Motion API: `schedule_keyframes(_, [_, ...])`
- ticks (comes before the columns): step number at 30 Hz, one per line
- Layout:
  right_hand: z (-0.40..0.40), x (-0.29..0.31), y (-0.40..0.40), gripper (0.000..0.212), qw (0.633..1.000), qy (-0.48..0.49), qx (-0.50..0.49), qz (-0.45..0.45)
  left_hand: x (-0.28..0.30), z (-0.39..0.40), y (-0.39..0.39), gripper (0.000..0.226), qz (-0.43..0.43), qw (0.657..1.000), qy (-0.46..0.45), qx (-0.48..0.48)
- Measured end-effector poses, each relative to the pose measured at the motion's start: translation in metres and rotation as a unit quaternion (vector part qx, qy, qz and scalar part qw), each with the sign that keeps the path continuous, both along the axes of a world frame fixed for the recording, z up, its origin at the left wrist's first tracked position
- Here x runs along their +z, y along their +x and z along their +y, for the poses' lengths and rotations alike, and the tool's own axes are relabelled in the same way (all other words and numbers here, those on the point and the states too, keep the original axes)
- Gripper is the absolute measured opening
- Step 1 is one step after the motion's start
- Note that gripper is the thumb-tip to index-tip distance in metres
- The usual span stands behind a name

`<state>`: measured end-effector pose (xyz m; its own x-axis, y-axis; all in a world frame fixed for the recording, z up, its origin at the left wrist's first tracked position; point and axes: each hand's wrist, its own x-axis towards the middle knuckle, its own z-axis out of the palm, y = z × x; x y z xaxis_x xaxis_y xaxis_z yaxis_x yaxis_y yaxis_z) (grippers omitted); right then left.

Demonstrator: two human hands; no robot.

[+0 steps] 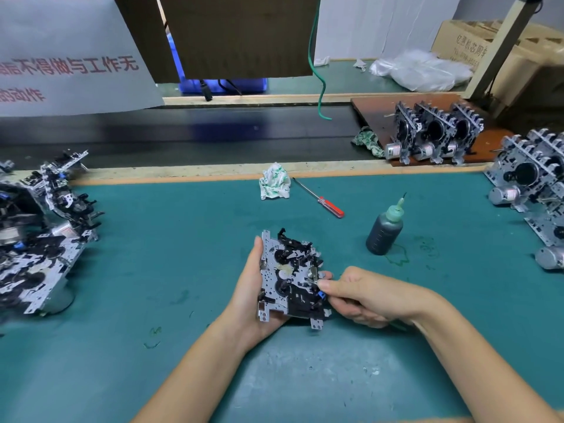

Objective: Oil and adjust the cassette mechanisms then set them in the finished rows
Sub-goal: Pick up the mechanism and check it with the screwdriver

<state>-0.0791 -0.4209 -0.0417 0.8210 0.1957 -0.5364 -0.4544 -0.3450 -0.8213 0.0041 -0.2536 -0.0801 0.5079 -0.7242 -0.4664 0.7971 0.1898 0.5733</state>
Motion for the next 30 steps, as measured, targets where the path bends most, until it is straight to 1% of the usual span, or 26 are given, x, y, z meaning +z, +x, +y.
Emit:
schedule_keyframes(4, [0.000, 0.000, -0.001, 0.059, 1.000, 0.010, -0.001, 0.004, 0.001, 0.001, -0.001, 0.083, -0.010, 1.000, 0.010, -0.016])
schedule_keyframes(8, [0.002, -0.001, -0.003, 0.059, 0.999, 0.020, -0.025, -0.020, 0.002, 0.007, 0.001, 0.086, -0.015, 0.999, -0.016, -0.037])
schedule_keyframes(10, [0.001, -0.002, -0.005, 0.059, 0.996, 0.051, -0.054, -0.045, 0.006, 0.008, -0.001, 0.089, -0.015, 0.998, -0.039, -0.040])
schedule_keyframes(13, [-0.002, -0.003, -0.009, 0.052, 0.986, 0.089, -0.115, -0.084, 0.014, 0.009, -0.006, 0.099, 0.005, 0.996, -0.089, -0.001])
schedule_keyframes(16, [-0.005, -0.004, -0.011, 0.051, 0.974, 0.069, -0.175, -0.127, 0.016, 0.011, -0.006, 0.108, 0.048, 0.990, -0.128, 0.033])
schedule_keyframes(19, [-0.010, -0.003, -0.010, 0.051, 0.964, 0.042, -0.217, -0.150, 0.015, 0.012, -0.005, 0.109, 0.066, 0.986, -0.148, 0.035])
schedule_keyframes(24, [-0.010, -0.004, -0.012, 0.050, 0.965, 0.026, -0.213, -0.154, 0.012, 0.013, -0.004, 0.108, 0.060, 0.983, -0.171, 0.022])
schedule_keyframes(27, [-0.008, -0.007, -0.011, 0.051, 0.967, 0.013, -0.206, -0.151, 0.010, 0.013, -0.003, 0.110, 0.052, 0.985, -0.163, 0.019])
schedule_keyframes(29, [-0.005, -0.008, -0.009, 0.049, 0.964, -0.010, -0.212, -0.160, 0.010, 0.013, -0.003, 0.109, 0.045, 0.987, -0.155, 0.022])
schedule_keyframes(30, [-0.004, -0.010, -0.008, 0.047, 0.959, -0.037, -0.217, -0.176, 0.010, 0.014, -0.003, 0.109, 0.040, 0.987, -0.153, 0.024])
